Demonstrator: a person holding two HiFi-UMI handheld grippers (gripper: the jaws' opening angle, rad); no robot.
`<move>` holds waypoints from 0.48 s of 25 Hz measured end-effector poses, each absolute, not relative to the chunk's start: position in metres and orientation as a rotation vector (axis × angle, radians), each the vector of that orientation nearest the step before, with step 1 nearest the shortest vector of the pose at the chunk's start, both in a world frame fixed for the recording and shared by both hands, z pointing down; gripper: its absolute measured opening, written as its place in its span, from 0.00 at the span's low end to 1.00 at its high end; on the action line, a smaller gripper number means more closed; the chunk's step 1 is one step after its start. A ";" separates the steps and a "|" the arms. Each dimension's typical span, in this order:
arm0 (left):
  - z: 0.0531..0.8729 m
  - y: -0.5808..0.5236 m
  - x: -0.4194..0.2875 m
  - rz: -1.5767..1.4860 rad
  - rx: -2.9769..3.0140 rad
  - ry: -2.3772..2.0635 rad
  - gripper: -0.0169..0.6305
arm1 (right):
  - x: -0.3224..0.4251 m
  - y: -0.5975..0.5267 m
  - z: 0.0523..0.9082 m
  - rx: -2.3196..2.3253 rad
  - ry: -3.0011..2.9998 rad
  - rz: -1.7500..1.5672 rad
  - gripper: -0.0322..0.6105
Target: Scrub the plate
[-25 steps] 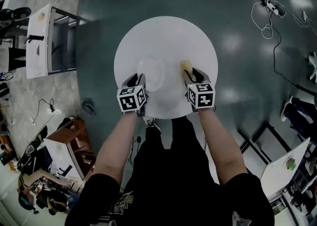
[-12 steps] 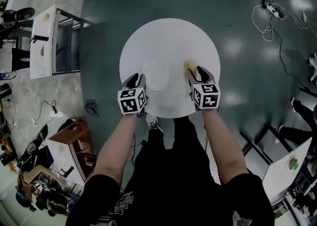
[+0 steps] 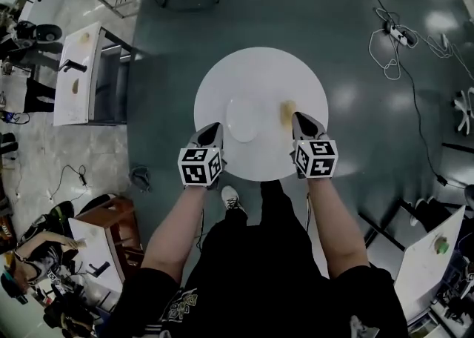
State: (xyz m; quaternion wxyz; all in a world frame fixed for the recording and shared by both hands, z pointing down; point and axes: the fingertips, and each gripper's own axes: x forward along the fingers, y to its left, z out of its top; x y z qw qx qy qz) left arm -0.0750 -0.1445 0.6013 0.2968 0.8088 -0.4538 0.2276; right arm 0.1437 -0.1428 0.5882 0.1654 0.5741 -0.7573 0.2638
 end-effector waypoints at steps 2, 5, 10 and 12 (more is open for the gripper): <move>0.583 -0.134 -0.078 0.562 2.171 -1.189 0.04 | 0.131 -0.133 0.568 1.624 -2.194 0.711 0.09; 0.557 -0.112 -0.085 0.524 2.208 -1.162 0.04 | 0.111 -0.115 0.539 1.615 -2.246 0.659 0.09; 0.526 -0.075 -0.096 0.491 2.261 -1.114 0.04 | 0.082 -0.078 0.502 1.596 -2.297 0.598 0.08; 0.517 -0.062 -0.104 0.479 2.282 -1.104 0.04 | 0.068 -0.063 0.493 1.597 -2.309 0.589 0.09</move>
